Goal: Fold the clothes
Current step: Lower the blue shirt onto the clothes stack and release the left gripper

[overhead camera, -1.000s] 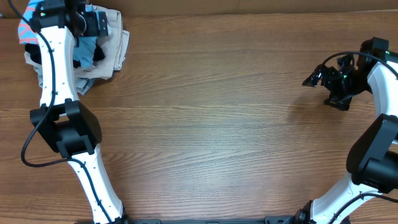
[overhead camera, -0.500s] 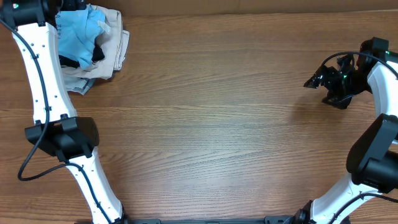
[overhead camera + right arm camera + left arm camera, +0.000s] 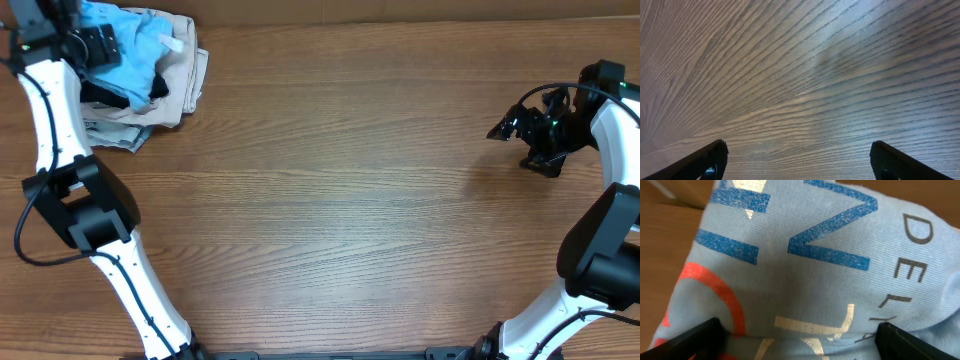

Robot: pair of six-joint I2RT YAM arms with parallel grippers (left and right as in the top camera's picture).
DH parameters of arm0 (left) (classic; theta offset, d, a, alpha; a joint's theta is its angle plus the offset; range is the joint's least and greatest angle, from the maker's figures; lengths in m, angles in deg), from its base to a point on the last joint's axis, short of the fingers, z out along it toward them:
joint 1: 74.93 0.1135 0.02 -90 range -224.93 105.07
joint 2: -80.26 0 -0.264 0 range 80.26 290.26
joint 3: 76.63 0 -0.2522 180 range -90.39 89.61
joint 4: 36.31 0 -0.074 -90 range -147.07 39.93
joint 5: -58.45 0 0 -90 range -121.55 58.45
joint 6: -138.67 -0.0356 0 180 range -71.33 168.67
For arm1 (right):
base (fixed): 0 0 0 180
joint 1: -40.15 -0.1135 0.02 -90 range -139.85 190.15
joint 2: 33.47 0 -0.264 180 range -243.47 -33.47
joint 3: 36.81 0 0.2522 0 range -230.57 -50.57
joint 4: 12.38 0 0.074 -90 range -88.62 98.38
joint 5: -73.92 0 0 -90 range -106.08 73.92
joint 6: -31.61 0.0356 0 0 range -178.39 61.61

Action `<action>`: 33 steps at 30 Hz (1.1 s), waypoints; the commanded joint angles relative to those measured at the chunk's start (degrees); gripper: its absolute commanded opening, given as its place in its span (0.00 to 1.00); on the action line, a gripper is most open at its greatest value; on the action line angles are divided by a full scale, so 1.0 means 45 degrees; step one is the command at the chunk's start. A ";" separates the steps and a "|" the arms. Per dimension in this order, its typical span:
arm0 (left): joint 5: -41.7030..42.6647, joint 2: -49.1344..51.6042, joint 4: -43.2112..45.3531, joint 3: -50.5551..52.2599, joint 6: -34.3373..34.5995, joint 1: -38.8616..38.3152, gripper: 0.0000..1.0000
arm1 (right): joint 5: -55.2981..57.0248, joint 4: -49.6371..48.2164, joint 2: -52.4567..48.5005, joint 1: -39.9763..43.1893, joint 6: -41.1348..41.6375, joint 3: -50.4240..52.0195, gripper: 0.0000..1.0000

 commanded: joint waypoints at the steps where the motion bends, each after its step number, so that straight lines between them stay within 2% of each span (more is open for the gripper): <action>1: 0.0340 0.2137 -0.0233 0.0476 -0.0257 -0.0146 1.00 | -0.0121 0.0078 0.0340 -0.0039 0.0010 -0.0267 0.95; 5: 0.0389 0.3099 -0.0787 0.0476 -0.0194 -0.0170 1.00 | -0.0121 0.0136 0.0340 -0.0039 0.0010 -0.0267 0.96; 9: 0.0389 0.2905 -0.1025 0.0393 -0.0155 -0.0180 1.00 | -0.0121 0.0151 0.0340 -0.0039 0.0005 -0.0267 0.98; 17: 0.0282 -0.0053 -0.2365 -0.1141 -0.0160 -0.0180 1.00 | 0.0379 -0.0219 0.1069 -0.0044 -0.0117 -0.0544 1.00; 22: 0.0141 -0.2205 -0.2482 -0.1841 -0.0165 -0.0180 1.00 | 0.1564 0.0646 0.1957 -0.0049 -0.0432 -0.2259 1.00; 27: -0.0529 -0.4551 -0.2827 -0.1846 -0.0165 -0.0180 1.00 | 0.2506 0.2074 0.3264 -0.0049 -0.0437 -0.5294 1.00; 33: -0.0529 -0.5775 -0.3099 -0.1841 -0.0165 -0.0180 1.00 | 0.2477 0.3274 0.4847 -0.0049 -0.0427 -0.8170 1.00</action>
